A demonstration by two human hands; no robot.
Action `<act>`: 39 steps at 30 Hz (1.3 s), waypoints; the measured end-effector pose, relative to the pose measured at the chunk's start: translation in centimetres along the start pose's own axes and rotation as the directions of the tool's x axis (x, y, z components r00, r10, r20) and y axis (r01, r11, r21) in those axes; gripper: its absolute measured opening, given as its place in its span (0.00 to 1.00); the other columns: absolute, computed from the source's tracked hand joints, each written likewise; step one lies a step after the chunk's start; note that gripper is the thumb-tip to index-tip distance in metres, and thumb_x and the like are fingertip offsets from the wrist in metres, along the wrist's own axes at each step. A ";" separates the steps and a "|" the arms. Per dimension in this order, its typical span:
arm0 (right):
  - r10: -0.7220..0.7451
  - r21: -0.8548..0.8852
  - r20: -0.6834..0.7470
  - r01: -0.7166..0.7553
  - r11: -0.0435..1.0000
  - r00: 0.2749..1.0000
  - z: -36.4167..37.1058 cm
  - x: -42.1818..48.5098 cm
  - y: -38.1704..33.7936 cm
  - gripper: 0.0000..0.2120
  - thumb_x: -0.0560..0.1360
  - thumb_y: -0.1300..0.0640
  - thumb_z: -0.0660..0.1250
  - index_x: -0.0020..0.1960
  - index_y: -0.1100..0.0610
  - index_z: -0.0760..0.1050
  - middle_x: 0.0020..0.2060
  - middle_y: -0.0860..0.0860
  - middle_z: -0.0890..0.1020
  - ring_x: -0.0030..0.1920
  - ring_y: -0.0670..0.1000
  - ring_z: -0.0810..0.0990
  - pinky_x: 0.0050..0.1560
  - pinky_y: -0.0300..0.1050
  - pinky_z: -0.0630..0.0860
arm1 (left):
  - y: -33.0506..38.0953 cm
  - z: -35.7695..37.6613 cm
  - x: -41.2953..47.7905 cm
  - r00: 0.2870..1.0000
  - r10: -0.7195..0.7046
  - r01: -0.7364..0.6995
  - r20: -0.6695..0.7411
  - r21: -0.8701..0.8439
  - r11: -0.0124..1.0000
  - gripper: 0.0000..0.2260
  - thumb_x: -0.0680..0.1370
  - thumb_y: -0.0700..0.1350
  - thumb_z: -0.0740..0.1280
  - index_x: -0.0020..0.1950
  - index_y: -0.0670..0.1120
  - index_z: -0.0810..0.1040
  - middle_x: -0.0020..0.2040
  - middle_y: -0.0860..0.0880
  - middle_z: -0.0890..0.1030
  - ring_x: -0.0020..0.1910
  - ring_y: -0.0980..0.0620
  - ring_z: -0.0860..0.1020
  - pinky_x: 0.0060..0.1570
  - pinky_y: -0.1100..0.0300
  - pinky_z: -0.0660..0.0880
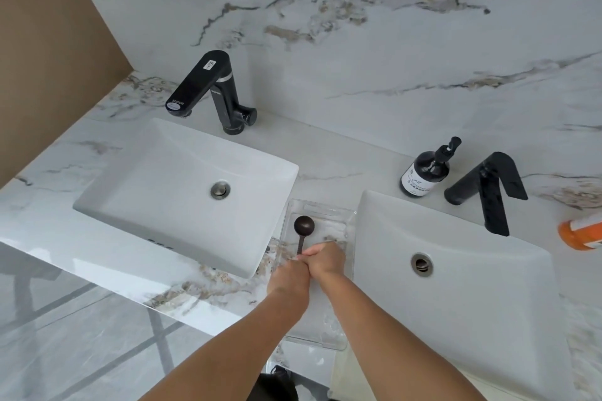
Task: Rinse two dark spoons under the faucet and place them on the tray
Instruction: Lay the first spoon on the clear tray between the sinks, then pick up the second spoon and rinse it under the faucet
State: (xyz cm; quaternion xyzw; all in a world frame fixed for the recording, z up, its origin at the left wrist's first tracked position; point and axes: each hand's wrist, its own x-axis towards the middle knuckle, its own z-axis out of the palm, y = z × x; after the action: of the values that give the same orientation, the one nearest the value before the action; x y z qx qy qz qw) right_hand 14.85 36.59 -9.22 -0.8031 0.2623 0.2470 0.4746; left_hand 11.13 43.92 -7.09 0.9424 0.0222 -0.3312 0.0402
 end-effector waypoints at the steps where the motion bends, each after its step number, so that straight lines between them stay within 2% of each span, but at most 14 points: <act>1: -0.009 -0.013 0.001 0.009 1.000 1.000 0.0 0.1 0.1 0.08 0.66 0.62 0.80 0.45 0.60 0.86 0.45 0.55 0.88 0.43 0.48 0.83 0.53 0.40 0.79 | 0.0 0.0 -0.1 1.000 0.000 0.000 0.003 0.003 1.000 0.23 0.76 0.30 0.66 0.70 0.39 0.69 0.64 0.43 0.79 0.64 0.44 0.78 0.59 0.54 0.77; 7: -0.018 -0.054 0.031 0.020 0.998 0.999 -0.7 -0.2 -0.2 0.08 0.66 0.61 0.80 0.45 0.60 0.86 0.44 0.55 0.88 0.41 0.48 0.84 0.47 0.38 0.79 | -0.2 -0.9 -0.7 0.999 0.054 -0.053 -0.004 0.036 0.998 0.22 0.77 0.31 0.62 0.71 0.40 0.70 0.65 0.43 0.78 0.65 0.44 0.77 0.60 0.54 0.75; 9: -0.025 -0.046 0.031 0.027 0.999 0.999 -1.5 -0.7 -0.8 0.04 0.66 0.63 0.79 0.39 0.59 0.84 0.41 0.57 0.88 0.40 0.52 0.86 0.49 0.45 0.83 | -0.4 -1.6 -1.1 0.997 0.076 -0.074 -0.023 0.058 0.996 0.19 0.78 0.33 0.63 0.68 0.41 0.72 0.64 0.42 0.78 0.64 0.44 0.78 0.59 0.55 0.75; 11: -0.041 -0.014 0.016 0.041 0.999 0.999 -2.7 -1.3 -1.3 0.05 0.66 0.66 0.76 0.34 0.59 0.83 0.37 0.58 0.87 0.40 0.56 0.88 0.46 0.52 0.85 | -0.7 -2.6 -1.5 0.996 0.070 -0.068 -0.051 0.036 0.997 0.16 0.78 0.37 0.62 0.66 0.42 0.74 0.63 0.42 0.78 0.63 0.42 0.78 0.59 0.53 0.75; 13: -0.072 0.014 -0.001 0.072 0.997 0.997 -4.5 -2.0 -1.6 0.05 0.67 0.67 0.73 0.37 0.60 0.85 0.37 0.57 0.87 0.37 0.54 0.88 0.40 0.48 0.86 | -0.6 -3.7 -1.7 0.993 0.085 -0.083 -0.082 0.018 0.996 0.14 0.79 0.41 0.61 0.65 0.43 0.73 0.63 0.41 0.78 0.62 0.41 0.77 0.58 0.51 0.75; 16: -0.173 0.033 -0.051 0.174 0.984 0.984 -8.1 -3.0 -1.2 0.09 0.71 0.66 0.70 0.36 0.55 0.85 0.34 0.55 0.87 0.29 0.52 0.85 0.33 0.42 0.84 | 1.3 -5.5 -1.9 0.978 0.171 -0.166 -0.121 0.050 0.985 0.14 0.79 0.44 0.60 0.63 0.45 0.74 0.61 0.42 0.78 0.60 0.41 0.78 0.54 0.50 0.75; 18: -0.227 0.037 -0.093 0.231 0.972 0.969 -11.3 -3.9 0.1 0.09 0.73 0.65 0.70 0.38 0.54 0.85 0.33 0.52 0.85 0.29 0.50 0.82 0.36 0.42 0.83 | 4.4 -6.3 -1.6 0.951 0.261 -0.252 -0.165 0.077 0.965 0.13 0.79 0.47 0.59 0.61 0.46 0.74 0.60 0.42 0.79 0.59 0.40 0.79 0.53 0.50 0.75; 20: -0.260 -0.025 -0.132 0.259 0.966 0.956 -14.3 -4.6 1.8 0.07 0.74 0.62 0.69 0.43 0.56 0.85 0.36 0.50 0.85 0.35 0.51 0.84 0.44 0.45 0.83 | 7.4 -6.4 -1.7 0.921 0.334 -0.324 -0.202 0.080 0.943 0.13 0.80 0.50 0.58 0.60 0.46 0.74 0.59 0.41 0.79 0.58 0.39 0.79 0.53 0.50 0.75; 23: -0.229 -0.148 -0.267 0.195 0.970 0.936 -21.0 -6.4 7.0 0.09 0.75 0.61 0.66 0.48 0.56 0.85 0.45 0.52 0.88 0.46 0.54 0.86 0.53 0.46 0.81 | 14.9 -5.0 -2.7 0.855 0.478 -0.467 -0.199 0.103 0.878 0.12 0.81 0.50 0.57 0.58 0.48 0.75 0.56 0.42 0.80 0.54 0.40 0.80 0.49 0.52 0.75; 27: -0.127 -0.231 -0.378 0.039 0.972 0.917 -29.4 -8.7 15.4 0.11 0.75 0.61 0.64 0.52 0.57 0.85 0.51 0.52 0.87 0.52 0.52 0.84 0.57 0.43 0.79 | 24.7 -1.1 -5.4 0.793 0.598 -0.592 -0.116 0.085 0.801 0.11 0.80 0.48 0.57 0.56 0.49 0.77 0.55 0.45 0.80 0.51 0.42 0.80 0.49 0.53 0.77; 31: -0.013 -0.199 -0.461 -0.089 0.976 0.887 -36.9 -9.9 23.5 0.12 0.77 0.61 0.62 0.52 0.57 0.84 0.51 0.52 0.87 0.52 0.52 0.84 0.51 0.38 0.78 | 33.7 3.4 -7.6 0.777 0.630 -0.630 0.013 0.021 0.776 0.11 0.78 0.48 0.58 0.54 0.51 0.79 0.53 0.48 0.81 0.50 0.45 0.80 0.50 0.53 0.79; 35: 0.042 -0.192 -0.485 -0.153 0.969 0.874 -42.5 -10.1 30.0 0.13 0.76 0.62 0.60 0.46 0.59 0.84 0.45 0.55 0.86 0.46 0.56 0.84 0.46 0.41 0.79 | 41.6 6.6 -9.7 0.776 0.625 -0.625 0.085 -0.033 0.780 0.11 0.78 0.48 0.59 0.54 0.51 0.79 0.56 0.47 0.81 0.55 0.44 0.79 0.54 0.52 0.78; 37: 0.081 -0.175 -0.483 -0.186 0.967 0.872 -44.2 -9.9 32.4 0.13 0.76 0.63 0.59 0.43 0.60 0.82 0.41 0.56 0.85 0.40 0.55 0.82 0.40 0.42 0.78 | 44.9 7.7 -10.5 0.784 0.615 -0.616 0.084 -0.019 0.787 0.12 0.78 0.47 0.58 0.54 0.50 0.79 0.54 0.46 0.81 0.53 0.44 0.80 0.51 0.52 0.79; 39: 0.118 -0.194 -0.482 -0.237 0.952 0.868 -45.4 -9.7 34.3 0.12 0.75 0.62 0.59 0.35 0.57 0.75 0.35 0.53 0.80 0.33 0.52 0.75 0.33 0.41 0.73 | 47.5 8.8 -10.8 0.797 0.600 -0.601 0.076 -0.007 0.799 0.11 0.78 0.46 0.58 0.53 0.49 0.79 0.51 0.46 0.81 0.49 0.44 0.80 0.46 0.54 0.79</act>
State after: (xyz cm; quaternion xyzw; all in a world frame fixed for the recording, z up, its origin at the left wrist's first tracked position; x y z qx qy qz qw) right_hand -8.12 -16.21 -5.18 -0.8636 0.4088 0.1208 0.2693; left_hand 0.51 -4.30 -4.23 0.8882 -0.2817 -0.3367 0.1357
